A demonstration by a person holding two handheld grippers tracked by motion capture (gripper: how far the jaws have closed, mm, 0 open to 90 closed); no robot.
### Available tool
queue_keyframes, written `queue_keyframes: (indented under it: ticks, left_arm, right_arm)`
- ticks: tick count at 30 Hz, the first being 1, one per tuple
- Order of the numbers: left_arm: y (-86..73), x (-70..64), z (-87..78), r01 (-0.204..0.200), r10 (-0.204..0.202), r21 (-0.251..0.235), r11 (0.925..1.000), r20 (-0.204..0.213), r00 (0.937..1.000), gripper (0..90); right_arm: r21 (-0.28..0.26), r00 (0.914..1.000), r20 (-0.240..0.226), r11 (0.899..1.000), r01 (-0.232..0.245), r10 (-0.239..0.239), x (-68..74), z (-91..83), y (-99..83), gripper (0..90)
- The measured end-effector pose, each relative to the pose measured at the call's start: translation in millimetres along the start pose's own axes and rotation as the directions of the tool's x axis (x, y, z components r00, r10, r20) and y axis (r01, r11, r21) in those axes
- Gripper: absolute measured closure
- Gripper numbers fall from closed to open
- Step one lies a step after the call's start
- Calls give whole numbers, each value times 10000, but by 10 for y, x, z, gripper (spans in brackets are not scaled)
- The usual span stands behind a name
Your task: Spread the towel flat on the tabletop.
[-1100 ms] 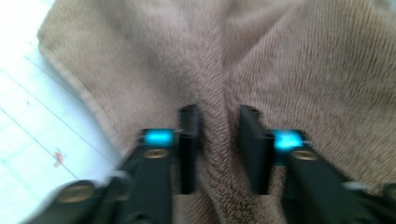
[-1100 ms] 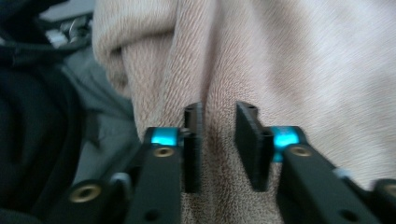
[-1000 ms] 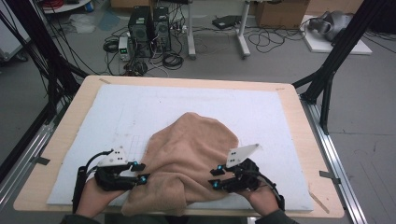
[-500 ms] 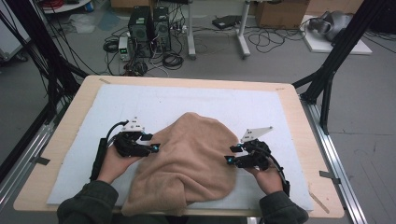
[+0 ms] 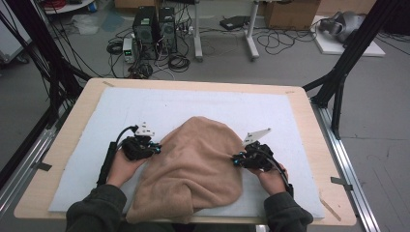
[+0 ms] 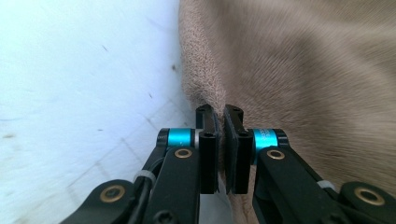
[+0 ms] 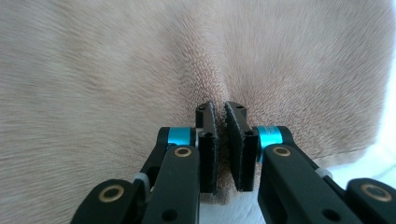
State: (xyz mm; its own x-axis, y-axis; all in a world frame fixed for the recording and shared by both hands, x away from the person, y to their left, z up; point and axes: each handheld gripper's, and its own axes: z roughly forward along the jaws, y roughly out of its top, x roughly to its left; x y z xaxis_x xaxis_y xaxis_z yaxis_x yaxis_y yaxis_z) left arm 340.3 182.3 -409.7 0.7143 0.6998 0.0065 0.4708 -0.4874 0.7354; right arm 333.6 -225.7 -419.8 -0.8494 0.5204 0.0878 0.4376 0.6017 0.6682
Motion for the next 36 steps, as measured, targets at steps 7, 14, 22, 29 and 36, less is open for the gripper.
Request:
queue_keyframes:
  ticks: [7,14,22,29,36]
  left_arm:
    - [-196,-172,-476,19,12,-687,9976,440,9990,851]
    - [-422,-261,-437,-41,31,55,10000,1668,9860,712]
    - [-130,-84,-345,582,-472,-932,9939,1166,9921,450]
    - [-118,-13,-10,579,-631,380,9976,1553,9858,557]
    - [-128,-63,20,220,-341,601,9980,2084,9774,833]
  right_arm:
    - [-327,9956,-469,9963,795,-810,304,-340,-16,833]
    - [-186,9851,-1140,9917,1274,-1287,463,-351,11,664]
    - [-182,9998,96,9997,-174,176,58,-293,76,506]
    - [583,9989,87,9973,-456,451,-8,68,-74,585]
    - [911,9969,-766,9956,221,-151,27,101,-7,863]
